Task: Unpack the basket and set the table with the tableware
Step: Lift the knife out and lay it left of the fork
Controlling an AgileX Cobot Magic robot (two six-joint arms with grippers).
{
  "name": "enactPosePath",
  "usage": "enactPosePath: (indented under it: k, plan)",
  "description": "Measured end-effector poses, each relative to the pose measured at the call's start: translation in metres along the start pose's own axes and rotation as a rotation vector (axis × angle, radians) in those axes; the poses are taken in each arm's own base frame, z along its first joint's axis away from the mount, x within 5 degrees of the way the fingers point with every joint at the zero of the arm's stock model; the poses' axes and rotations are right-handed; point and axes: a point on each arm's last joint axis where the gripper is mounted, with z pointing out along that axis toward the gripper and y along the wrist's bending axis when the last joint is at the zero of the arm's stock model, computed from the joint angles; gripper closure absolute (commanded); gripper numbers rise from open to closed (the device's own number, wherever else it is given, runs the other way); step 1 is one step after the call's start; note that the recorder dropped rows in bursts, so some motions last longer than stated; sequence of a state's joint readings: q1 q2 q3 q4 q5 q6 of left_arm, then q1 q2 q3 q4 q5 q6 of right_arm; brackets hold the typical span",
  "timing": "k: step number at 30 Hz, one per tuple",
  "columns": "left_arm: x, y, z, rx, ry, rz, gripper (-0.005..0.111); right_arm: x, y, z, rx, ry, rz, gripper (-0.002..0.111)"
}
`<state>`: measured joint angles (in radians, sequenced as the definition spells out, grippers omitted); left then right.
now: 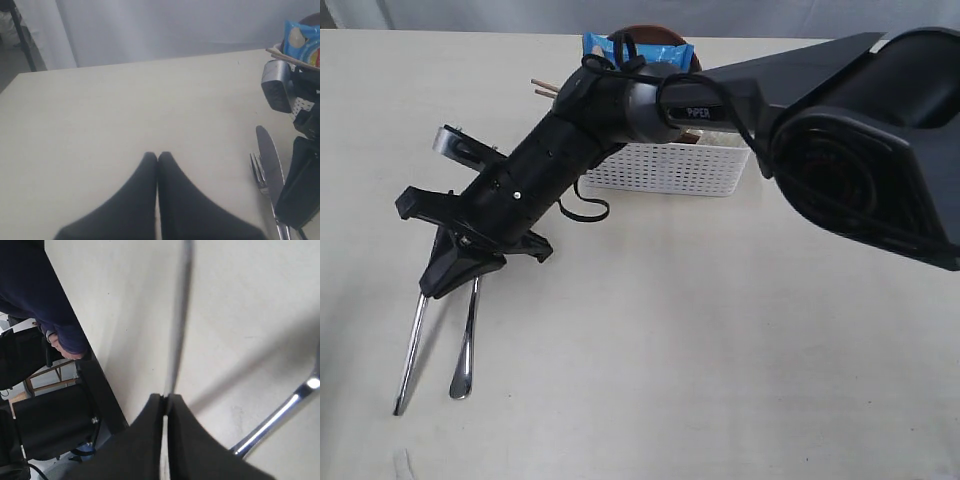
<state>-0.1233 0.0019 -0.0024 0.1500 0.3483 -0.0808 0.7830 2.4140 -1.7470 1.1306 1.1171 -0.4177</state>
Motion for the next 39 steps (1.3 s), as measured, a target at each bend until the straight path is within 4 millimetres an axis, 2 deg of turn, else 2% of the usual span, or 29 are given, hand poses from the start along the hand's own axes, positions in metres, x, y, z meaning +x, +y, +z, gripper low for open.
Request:
enactPosePath:
  k: [3,8,13,39]
  plan:
    - [0.0,0.0,0.0,0.0,0.0,0.0,0.107,-0.002,0.0,0.0,0.002,-0.013,-0.002,0.109]
    - [0.0,0.0,0.0,0.0,0.0,0.0,0.107,-0.019,0.005,-0.001,0.014,-0.049,-0.006,0.109]
    - [0.0,0.0,0.0,0.0,0.0,0.0,0.107,-0.026,-0.001,0.005,0.04,0.014,0.057,0.109]
    - [0.0,0.0,0.0,0.0,0.0,0.0,0.107,-0.032,-0.014,0.004,0.166,-0.057,0.167,0.109]
